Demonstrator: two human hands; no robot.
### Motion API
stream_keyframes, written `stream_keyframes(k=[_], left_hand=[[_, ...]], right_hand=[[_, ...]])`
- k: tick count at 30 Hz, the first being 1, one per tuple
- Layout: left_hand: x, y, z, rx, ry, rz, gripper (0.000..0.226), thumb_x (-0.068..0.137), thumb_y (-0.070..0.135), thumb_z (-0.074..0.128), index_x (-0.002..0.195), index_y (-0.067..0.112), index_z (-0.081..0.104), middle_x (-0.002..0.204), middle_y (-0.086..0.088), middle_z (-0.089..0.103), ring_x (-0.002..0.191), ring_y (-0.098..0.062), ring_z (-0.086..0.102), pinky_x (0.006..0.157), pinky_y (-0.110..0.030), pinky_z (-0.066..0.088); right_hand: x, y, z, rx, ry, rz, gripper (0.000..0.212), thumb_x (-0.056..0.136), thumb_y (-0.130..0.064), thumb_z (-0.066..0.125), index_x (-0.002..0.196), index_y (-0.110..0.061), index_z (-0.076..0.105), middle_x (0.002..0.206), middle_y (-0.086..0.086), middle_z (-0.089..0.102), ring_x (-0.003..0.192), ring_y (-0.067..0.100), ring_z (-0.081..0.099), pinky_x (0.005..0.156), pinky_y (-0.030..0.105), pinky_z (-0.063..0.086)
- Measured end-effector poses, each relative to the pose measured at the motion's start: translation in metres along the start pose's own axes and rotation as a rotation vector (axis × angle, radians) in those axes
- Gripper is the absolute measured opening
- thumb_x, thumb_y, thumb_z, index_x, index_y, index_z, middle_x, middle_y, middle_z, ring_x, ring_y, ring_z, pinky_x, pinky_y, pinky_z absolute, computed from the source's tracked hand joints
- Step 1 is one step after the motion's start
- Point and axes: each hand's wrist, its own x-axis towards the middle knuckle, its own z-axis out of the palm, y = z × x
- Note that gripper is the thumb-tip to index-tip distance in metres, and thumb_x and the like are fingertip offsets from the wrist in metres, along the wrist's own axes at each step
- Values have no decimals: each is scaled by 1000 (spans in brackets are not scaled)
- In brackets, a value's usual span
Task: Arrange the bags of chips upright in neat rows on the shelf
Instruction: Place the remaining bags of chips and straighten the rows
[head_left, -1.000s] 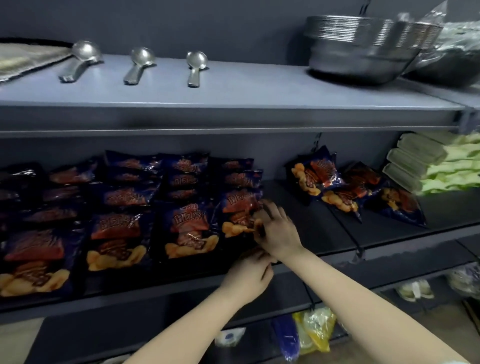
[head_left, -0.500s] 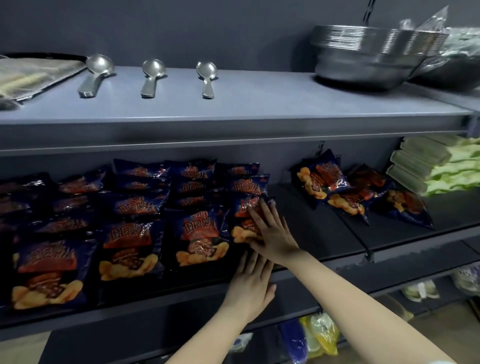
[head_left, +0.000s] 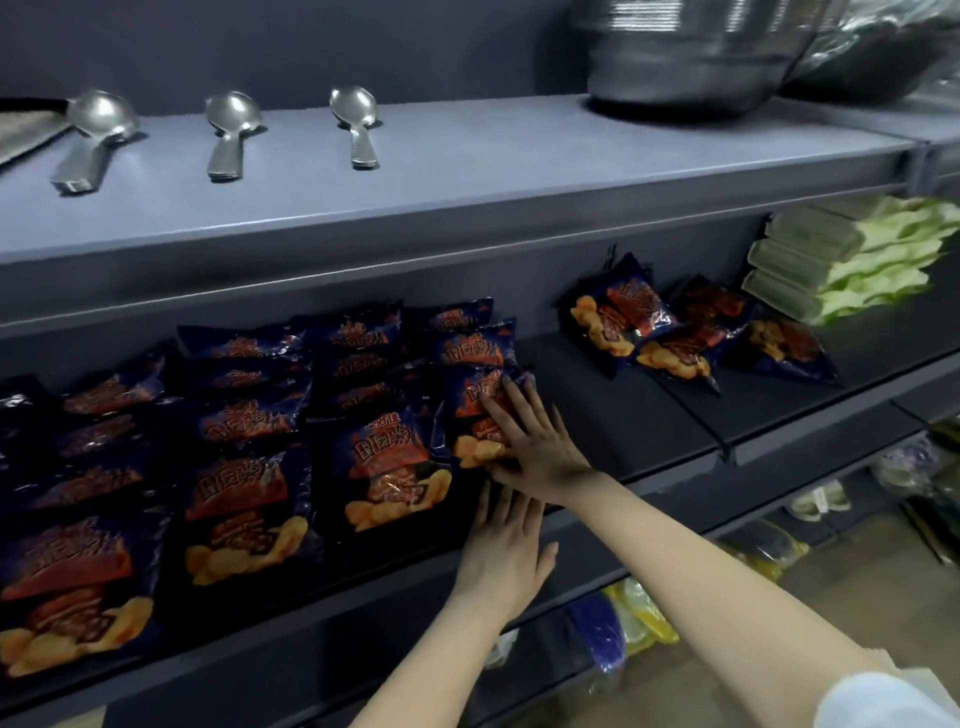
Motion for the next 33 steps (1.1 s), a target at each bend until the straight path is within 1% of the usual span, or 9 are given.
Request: stream_keyframes(k=[2,4,11,15,20,24,26,30,33], left_hand=[[0,-1,1,20,43,13,65,74,49,64,122,4,59,124,-14,61,119,-31,53,103,-48,40],[-1,-1,2,28,77,15,69,70,48,70,121,3,60,124,-14,61,119,-32,53,102,-48,40],[0,7,5,-32,59,-24,70,79,48,44,134,5,47,143,-12,44,134,-26,38,109,-44,23],[45,48,-13,-142,170,56,68,81,45,46,138,9,42,146,-6,40,137,-20,33,114,-38,16],[137,96,-29,-297,189,-73,69,83,43,33,144,12,29,150,-5,32,140,-21,23,114,-46,17],[171,113,-17,-217,107,-166,61,83,43,34,135,12,46,142,-8,46,130,-23,43,106,-47,27],[175,111,-4,-250,85,-214,58,88,43,33,135,12,46,143,-9,44,132,-25,41,108,-46,30],[175,107,11,-304,63,-322,70,89,54,13,147,17,25,156,-9,14,144,-26,9,114,-36,2],[177,106,13,-300,68,-340,69,90,54,15,145,16,29,155,-12,17,144,-29,10,114,-39,2]], right_hand=[[-4,-1,-2,15,40,-15,96,84,-49,56,138,-48,-24,153,-7,-28,139,23,-31,114,57,-7],[-8,1,-2,47,99,-40,96,83,-49,56,137,-49,-24,155,-7,-24,140,22,-29,113,58,-9],[15,52,-35,176,257,-45,77,89,-48,46,148,-37,-3,159,-4,-7,144,18,-18,115,59,-1],[29,96,-61,170,351,-45,74,87,-55,35,150,-28,8,159,0,0,145,19,-11,115,53,-2],[30,161,-82,151,464,28,66,89,-29,55,147,-20,24,156,6,15,145,27,3,116,56,6],[46,206,-100,166,522,254,74,86,-29,58,148,-12,20,153,15,22,142,36,13,115,54,10],[56,219,-106,210,508,343,76,86,-35,57,148,-10,20,148,17,32,139,36,21,116,51,11],[73,228,-97,291,501,350,63,87,-33,57,142,-15,33,122,14,60,124,32,45,117,47,9],[77,223,-79,260,549,312,52,90,-28,55,137,-12,42,109,16,65,116,32,52,118,45,6]])
